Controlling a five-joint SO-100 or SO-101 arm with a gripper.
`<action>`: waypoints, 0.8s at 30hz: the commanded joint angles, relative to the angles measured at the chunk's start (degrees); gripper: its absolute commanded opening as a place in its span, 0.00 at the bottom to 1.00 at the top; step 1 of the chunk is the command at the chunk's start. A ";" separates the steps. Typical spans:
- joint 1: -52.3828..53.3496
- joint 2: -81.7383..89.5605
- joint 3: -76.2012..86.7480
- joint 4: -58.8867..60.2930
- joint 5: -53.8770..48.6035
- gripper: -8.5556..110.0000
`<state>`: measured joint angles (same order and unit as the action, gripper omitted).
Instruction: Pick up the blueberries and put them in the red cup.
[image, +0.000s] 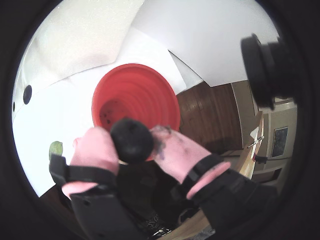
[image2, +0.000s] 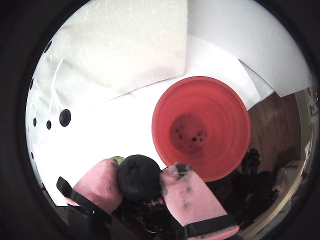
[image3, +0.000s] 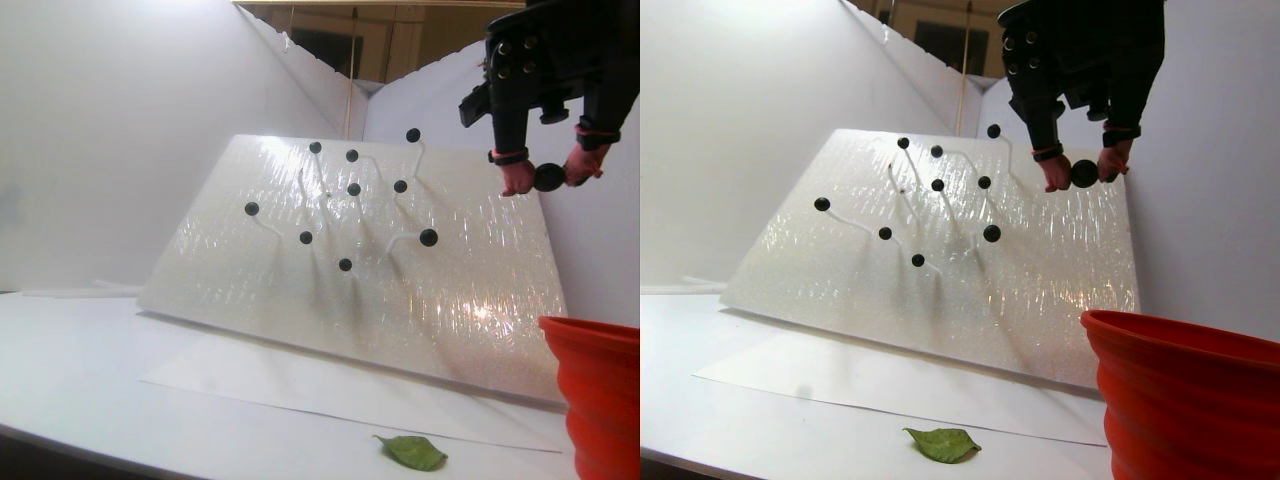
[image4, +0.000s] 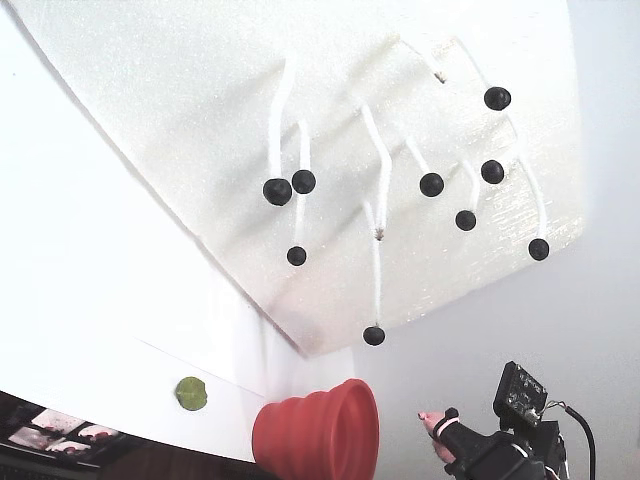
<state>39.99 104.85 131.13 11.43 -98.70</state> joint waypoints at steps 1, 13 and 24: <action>2.37 4.66 -6.94 0.26 -0.35 0.19; 6.50 -0.18 -9.32 0.09 -1.67 0.19; 8.79 -3.34 -10.02 -2.11 -2.64 0.20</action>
<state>47.11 100.99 127.44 11.43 -101.16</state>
